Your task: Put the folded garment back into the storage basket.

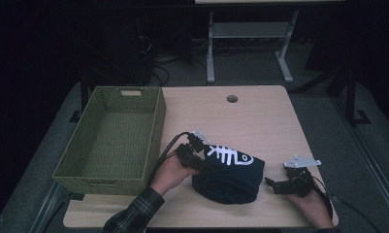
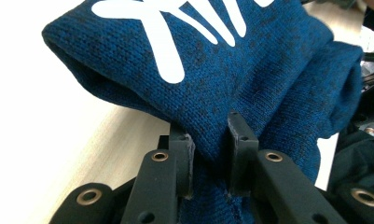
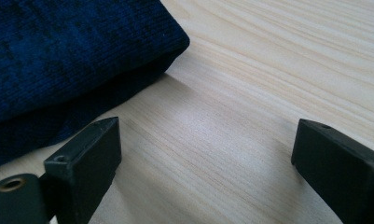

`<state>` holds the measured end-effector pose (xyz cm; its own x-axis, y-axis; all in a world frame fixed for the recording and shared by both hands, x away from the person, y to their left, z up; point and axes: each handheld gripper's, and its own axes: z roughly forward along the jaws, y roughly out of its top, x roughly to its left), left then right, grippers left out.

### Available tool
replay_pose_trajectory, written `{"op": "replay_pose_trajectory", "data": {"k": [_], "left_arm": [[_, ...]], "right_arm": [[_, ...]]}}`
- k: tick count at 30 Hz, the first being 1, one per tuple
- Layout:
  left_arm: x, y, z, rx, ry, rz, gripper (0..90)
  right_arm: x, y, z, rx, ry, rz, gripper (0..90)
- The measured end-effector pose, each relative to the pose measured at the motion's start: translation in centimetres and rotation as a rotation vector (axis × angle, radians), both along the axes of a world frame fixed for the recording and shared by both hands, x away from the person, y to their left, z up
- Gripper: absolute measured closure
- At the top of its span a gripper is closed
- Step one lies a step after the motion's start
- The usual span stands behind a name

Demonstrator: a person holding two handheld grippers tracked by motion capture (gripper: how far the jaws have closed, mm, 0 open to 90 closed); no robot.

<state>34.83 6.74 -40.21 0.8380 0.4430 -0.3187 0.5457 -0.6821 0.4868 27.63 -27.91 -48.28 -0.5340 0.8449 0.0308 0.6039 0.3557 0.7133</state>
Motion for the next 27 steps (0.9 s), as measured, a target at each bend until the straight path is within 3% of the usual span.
{"op": "replay_pose_trajectory", "data": {"k": [15,27], "left_arm": [[1.0,0.0,5.7,0.010,-0.033,-0.036,76.3],[1.3,2.2,9.6,-0.006,-0.039,-0.033,76.3]], "right_arm": [[0.0,0.0,0.0,0.003,-0.001,-0.002,8.0],[0.0,0.0,0.0,0.005,-0.001,-0.008,8.2]]}}
